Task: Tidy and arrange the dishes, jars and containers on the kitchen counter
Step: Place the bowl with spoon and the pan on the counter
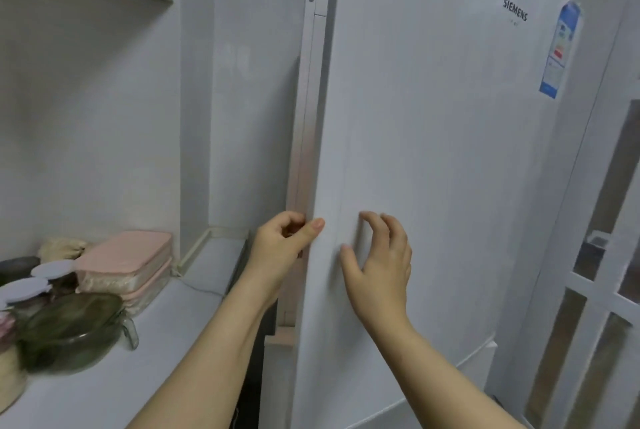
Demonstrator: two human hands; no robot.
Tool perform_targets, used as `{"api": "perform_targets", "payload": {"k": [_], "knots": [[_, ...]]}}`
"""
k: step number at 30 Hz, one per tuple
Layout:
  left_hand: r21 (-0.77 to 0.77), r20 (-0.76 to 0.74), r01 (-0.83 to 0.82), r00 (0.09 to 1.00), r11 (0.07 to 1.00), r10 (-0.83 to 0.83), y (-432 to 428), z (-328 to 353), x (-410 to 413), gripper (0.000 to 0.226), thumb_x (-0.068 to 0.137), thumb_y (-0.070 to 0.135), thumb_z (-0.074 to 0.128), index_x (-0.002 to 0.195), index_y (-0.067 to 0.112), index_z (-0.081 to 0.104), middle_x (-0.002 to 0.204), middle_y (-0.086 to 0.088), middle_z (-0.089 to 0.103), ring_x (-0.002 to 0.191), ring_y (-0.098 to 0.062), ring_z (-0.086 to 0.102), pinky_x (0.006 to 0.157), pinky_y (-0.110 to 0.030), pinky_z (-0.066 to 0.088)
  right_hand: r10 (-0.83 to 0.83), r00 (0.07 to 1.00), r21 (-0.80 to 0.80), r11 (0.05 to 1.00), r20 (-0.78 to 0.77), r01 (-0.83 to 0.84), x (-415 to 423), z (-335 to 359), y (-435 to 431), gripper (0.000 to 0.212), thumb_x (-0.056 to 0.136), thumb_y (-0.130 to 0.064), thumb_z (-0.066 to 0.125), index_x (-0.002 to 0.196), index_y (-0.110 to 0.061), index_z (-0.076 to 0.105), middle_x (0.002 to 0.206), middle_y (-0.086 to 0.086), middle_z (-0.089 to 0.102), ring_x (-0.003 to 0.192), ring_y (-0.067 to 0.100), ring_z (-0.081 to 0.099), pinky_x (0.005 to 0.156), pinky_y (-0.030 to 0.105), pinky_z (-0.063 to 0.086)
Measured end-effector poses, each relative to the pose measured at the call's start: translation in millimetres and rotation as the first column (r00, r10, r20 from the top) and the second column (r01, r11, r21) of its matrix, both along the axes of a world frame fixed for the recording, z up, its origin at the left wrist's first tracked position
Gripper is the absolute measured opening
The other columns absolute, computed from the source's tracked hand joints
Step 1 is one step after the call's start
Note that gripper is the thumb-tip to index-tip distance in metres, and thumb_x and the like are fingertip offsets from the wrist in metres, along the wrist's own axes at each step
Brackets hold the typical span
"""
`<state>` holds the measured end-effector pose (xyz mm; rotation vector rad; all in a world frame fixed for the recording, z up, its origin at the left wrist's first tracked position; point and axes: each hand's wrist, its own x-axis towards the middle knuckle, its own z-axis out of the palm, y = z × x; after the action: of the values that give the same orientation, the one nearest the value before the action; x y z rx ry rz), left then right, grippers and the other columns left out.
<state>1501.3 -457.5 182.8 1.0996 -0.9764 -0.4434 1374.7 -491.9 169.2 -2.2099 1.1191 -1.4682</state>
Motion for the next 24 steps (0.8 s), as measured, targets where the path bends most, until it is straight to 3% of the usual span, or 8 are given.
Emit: {"api": "perform_targets", "payload": {"k": [4,8,11,13,16,19,22,24], "knots": [[-0.059,-0.023,0.114,0.993,0.992,-0.116,41.3,-0.3,-57.9,0.022,0.095,0.018,0.047,0.086,0.014,0.066,0.081,0.000,0.066,0.070,-0.001,0.061,0.062,-0.010,0.048,0.014,0.992,0.027,0.999,0.123,-0.018,-44.6,2.7,37.4,0.061,0.080,-0.046,0.044,0.138,-0.025,0.037,0.147,-0.003,0.030,0.138,0.014,0.023,0.112,0.032,0.017],[-0.060,0.052,0.199,0.979,0.978,-0.196,66.2,1.3,-106.5,0.022,0.093,0.011,0.051,0.085,0.018,0.070,0.094,-0.002,0.070,0.091,-0.011,0.063,0.081,-0.016,0.051,-0.030,0.975,0.062,0.998,0.219,0.016,-93.3,5.6,66.3,0.072,0.072,-0.059,0.042,0.136,-0.028,0.038,0.141,-0.012,0.035,0.135,0.007,0.028,0.112,0.035,0.015],[-0.069,0.085,0.313,0.948,0.947,-0.307,75.2,7.6,-140.8,0.022,0.092,0.004,0.052,0.083,0.013,0.069,0.085,0.000,0.069,0.080,-0.002,0.064,0.077,-0.014,0.051,-0.023,0.950,0.056,0.998,0.310,0.006,-125.0,8.5,85.1,0.080,0.063,-0.067,0.040,0.134,-0.030,0.039,0.129,-0.021,0.036,0.130,0.004,0.034,0.114,0.040,0.021],[-0.101,0.054,0.381,0.924,0.919,-0.378,76.8,11.1,-164.3,0.022,0.091,-0.003,0.050,0.083,0.008,0.067,0.078,-0.003,0.066,0.069,-0.002,0.063,0.071,-0.016,0.053,-0.060,0.941,0.036,0.998,0.334,0.051,-147.6,13.6,95.3,0.080,0.062,-0.064,0.049,0.134,-0.031,0.039,0.126,-0.021,0.036,0.129,0.005,0.036,0.112,0.043,0.026],[-0.122,-0.073,0.461,0.879,0.879,-0.472,73.9,13.0,-195.5,0.024,0.091,-0.005,0.046,0.082,0.008,0.064,0.062,0.002,0.064,0.058,-0.005,0.062,0.063,-0.019,0.056,-0.160,0.918,0.048,0.987,0.363,0.153,-185.6,21.2,101.7,0.069,0.067,-0.042,0.063,0.131,-0.028,0.040,0.120,-0.017,0.040,0.123,0.010,0.042,0.108,0.046,0.031],[-0.064,-0.034,0.519,0.853,0.852,-0.522,70.2,11.7,-225.9,0.023,0.092,-0.004,0.047,0.083,0.010,0.063,0.060,0.002,0.062,0.054,-0.007,0.060,0.063,-0.024,0.056,-0.233,0.891,0.061,0.972,0.389,0.228,-222.7,22.5,102.0,0.050,0.079,-0.022,0.065,0.122,-0.032,0.041,0.110,-0.023,0.044,0.114,0.008,0.046,0.105,0.046,0.035],[-0.029,0.022,0.535,0.845,0.844,-0.535,65.4,13.9,-253.2,0.023,0.092,-0.004,0.048,0.082,0.011,0.062,0.067,-0.003,0.061,0.051,-0.004,0.059,0.061,-0.023,0.055,-0.309,0.862,0.060,0.948,0.402,0.312,-255.5,18.3,102.1,0.048,0.083,-0.031,0.058,0.127,-0.022,0.043,0.120,-0.012,0.049,0.116,0.010,0.046,0.106,0.045,0.036],[-0.021,0.024,0.549,0.836,0.835,-0.549,61.6,17.1,-267.8,0.023,0.093,-0.003,0.048,0.082,0.011,0.062,0.070,-0.004,0.060,0.052,-0.004,0.059,0.060,-0.022,0.055,-0.356,0.839,0.084,0.932,0.412,0.354,-276.2,17.5,104.4,0.047,0.089,-0.029,0.055,0.133,-0.021,0.040,0.122,-0.015,0.044,0.115,0.006,0.043,0.106,0.034,0.034]]}}
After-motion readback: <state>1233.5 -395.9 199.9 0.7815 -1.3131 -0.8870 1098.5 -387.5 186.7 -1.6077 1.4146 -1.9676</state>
